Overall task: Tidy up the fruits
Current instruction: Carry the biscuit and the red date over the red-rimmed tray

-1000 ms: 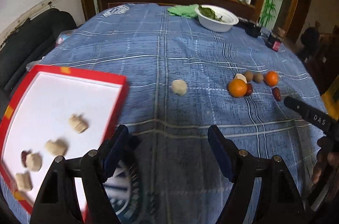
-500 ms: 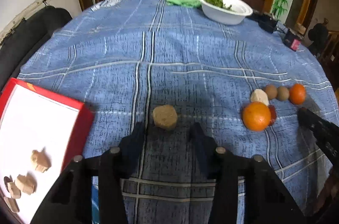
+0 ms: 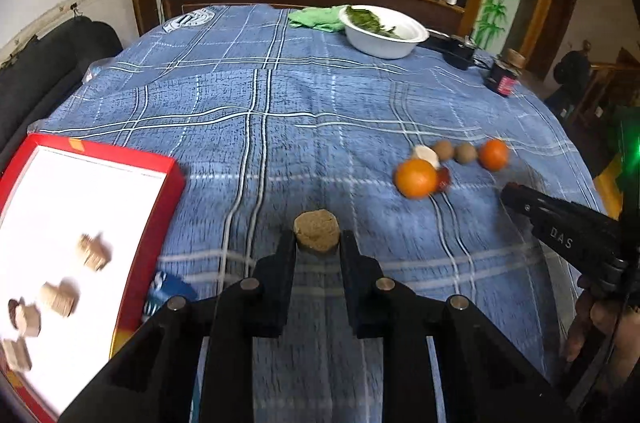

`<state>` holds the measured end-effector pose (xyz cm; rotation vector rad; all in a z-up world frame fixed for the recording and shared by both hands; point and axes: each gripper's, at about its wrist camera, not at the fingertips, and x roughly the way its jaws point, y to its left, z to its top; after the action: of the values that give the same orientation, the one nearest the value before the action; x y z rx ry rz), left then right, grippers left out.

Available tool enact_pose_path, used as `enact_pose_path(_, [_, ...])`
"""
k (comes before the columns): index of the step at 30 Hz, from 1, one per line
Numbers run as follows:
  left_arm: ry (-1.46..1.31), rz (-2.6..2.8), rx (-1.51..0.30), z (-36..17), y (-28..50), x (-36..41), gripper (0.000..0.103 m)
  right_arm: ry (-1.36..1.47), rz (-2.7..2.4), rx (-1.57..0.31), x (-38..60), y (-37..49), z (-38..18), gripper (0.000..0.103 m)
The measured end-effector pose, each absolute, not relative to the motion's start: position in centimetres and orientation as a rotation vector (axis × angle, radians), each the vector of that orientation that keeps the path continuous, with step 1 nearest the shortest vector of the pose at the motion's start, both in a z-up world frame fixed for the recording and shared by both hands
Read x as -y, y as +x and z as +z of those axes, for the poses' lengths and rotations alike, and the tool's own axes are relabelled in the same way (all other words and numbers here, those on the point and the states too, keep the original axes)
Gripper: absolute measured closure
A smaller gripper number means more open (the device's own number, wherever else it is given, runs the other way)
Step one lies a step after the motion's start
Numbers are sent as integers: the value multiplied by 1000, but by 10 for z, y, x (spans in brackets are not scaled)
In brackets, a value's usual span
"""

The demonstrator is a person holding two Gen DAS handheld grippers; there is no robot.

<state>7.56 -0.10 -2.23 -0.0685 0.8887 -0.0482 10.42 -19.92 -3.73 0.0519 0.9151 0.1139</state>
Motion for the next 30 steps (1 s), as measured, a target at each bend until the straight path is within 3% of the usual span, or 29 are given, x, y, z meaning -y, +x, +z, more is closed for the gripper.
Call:
enact_pose_path(14, [-40,-131,-927,-27,26,21,82,9,161,-902,175,-4,-19,85])
enact_pose_path(30, [-69,-112,-923,-22,-2,-3,82,-13,238,-886,131,-40,-14,85])
